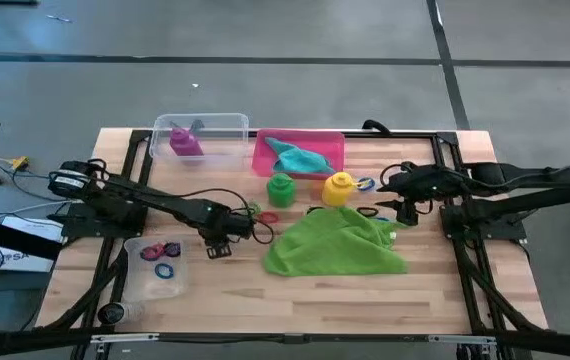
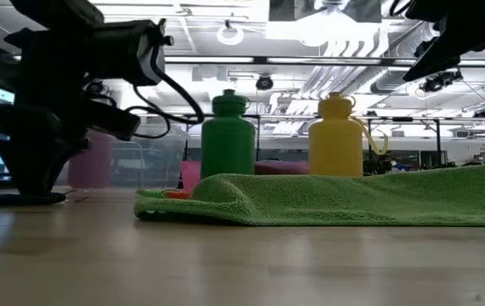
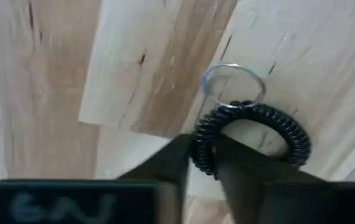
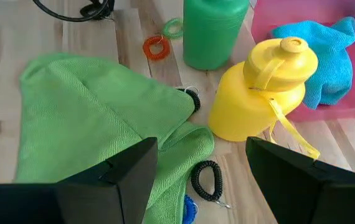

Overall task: Pick & Place Sports Items
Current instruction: Put the black spring keychain into the bottom transparent bin

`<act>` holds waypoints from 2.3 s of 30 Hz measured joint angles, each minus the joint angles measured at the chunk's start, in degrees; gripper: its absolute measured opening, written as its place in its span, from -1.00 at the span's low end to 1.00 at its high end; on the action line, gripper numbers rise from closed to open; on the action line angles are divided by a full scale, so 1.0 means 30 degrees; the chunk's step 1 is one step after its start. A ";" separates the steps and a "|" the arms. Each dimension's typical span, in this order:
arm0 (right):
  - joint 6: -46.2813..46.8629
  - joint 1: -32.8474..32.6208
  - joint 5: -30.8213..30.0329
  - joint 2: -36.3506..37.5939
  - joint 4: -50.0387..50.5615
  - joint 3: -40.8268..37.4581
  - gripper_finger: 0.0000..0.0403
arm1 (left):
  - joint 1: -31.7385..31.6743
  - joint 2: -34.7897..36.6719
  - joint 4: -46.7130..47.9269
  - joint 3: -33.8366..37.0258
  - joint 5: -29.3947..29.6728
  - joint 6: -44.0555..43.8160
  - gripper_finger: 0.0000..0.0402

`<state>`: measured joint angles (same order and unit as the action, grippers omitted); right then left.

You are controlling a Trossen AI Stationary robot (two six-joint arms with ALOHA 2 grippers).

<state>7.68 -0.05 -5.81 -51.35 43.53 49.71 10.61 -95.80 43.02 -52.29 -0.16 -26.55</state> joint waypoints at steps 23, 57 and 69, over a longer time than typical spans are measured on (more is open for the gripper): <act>0.1582 0.0000 0.0266 0.0007 0.0000 0.0000 -0.02 | 0.0000 0.4331 0.0500 0.0123 -0.1594 -0.0357 -0.99; 0.1581 0.0000 0.0424 0.0007 -0.0789 0.0000 -0.02 | 0.6143 1.1516 0.9321 0.0073 -0.5321 -0.5311 -1.00; 0.2578 -0.0115 0.3009 -0.0382 -0.1195 0.0007 -0.02 | 0.7340 1.1509 1.0098 0.0066 -0.4352 -0.7010 -0.70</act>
<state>15.42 -0.40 3.22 -52.50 39.94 49.74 32.63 -61.28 73.31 -52.10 -13.21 -47.57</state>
